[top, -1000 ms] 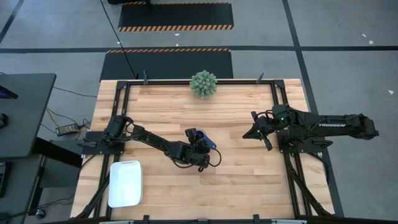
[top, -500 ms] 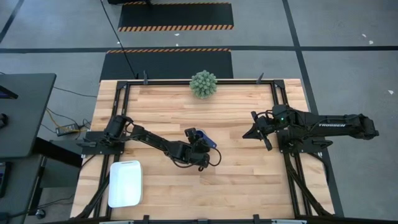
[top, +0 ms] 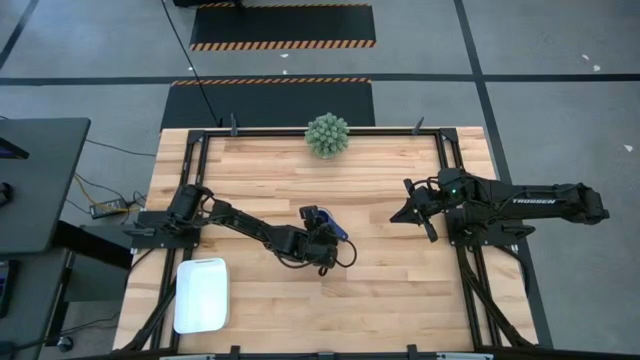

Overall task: Nest measuring cups in basket
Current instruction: Put the nested measuring cups into the white bin

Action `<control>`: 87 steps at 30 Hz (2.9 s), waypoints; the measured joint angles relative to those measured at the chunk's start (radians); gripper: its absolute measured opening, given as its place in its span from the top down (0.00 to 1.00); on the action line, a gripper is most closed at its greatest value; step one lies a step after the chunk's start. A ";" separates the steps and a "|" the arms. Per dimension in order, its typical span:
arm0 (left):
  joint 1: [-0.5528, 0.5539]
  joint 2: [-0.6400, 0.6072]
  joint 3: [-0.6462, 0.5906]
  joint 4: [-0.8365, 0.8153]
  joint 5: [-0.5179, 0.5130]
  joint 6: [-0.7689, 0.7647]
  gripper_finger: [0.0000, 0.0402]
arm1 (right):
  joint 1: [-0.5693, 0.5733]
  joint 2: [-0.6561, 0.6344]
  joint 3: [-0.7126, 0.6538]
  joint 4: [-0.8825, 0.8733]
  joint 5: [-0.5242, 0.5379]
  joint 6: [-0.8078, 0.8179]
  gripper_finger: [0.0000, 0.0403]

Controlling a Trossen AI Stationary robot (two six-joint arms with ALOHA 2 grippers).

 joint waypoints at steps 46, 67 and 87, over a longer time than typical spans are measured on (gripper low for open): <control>0.002 -0.132 -0.001 -0.099 0.136 0.061 0.68 | -0.001 0.001 0.000 0.057 0.001 -0.009 0.97; -0.073 -0.152 -0.001 -0.106 0.239 0.259 0.68 | 0.001 0.009 0.000 0.143 -0.294 -0.116 0.97; -0.127 -0.323 -0.001 -0.319 0.301 0.118 0.68 | 0.012 0.011 0.000 0.157 -0.314 -0.054 0.97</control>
